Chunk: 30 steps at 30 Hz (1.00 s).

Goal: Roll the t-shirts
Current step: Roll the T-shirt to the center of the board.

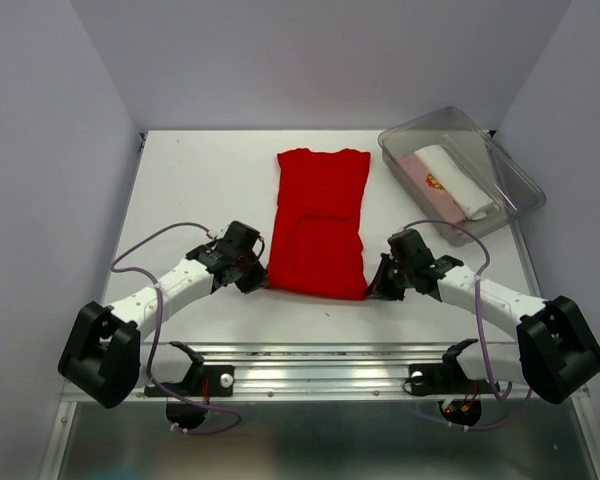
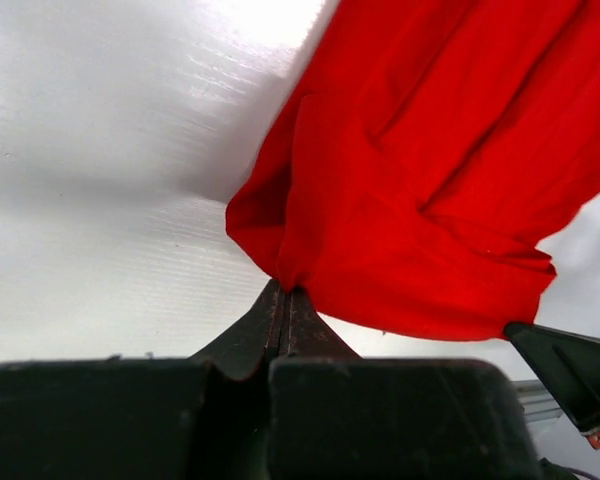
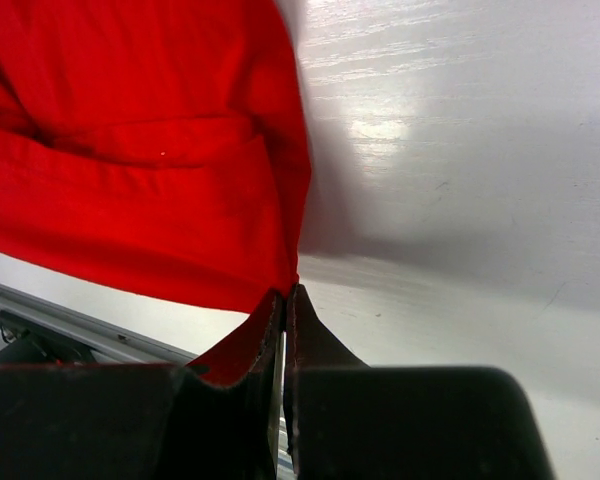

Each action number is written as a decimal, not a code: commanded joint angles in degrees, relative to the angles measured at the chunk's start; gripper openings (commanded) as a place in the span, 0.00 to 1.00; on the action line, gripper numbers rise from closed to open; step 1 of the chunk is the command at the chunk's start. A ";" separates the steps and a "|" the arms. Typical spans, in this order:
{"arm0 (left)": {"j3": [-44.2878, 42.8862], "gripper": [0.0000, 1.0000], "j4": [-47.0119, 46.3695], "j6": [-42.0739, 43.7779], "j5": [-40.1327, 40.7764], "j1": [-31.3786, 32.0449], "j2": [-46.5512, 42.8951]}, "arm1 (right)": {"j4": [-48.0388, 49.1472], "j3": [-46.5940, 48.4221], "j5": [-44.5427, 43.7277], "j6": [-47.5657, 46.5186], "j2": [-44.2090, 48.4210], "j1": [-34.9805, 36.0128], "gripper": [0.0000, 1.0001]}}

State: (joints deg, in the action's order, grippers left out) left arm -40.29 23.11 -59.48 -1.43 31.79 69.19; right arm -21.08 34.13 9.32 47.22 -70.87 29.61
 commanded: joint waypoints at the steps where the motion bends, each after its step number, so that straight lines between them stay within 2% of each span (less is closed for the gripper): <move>1: -2.60 0.00 3.61 0.42 3.19 -0.33 2.62 | -3.18 2.17 -3.17 -0.46 0.03 -0.25 0.01; 11: -3.57 0.00 3.52 -0.28 4.42 -0.24 2.01 | -4.93 4.45 -6.33 -0.55 -0.41 -0.25 0.01; 21: 1.97 0.00 2.37 1.04 1.70 -0.24 1.22 | -4.32 -0.20 -2.21 -0.29 2.58 -0.25 0.01; 30: 2.94 0.00 2.64 0.95 1.70 -0.15 0.68 | -3.70 -1.96 -1.94 0.85 3.20 -0.25 0.01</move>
State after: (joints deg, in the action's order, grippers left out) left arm -38.26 23.62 -59.44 -2.76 31.81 71.09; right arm -23.51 33.17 8.88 48.07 -68.49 29.61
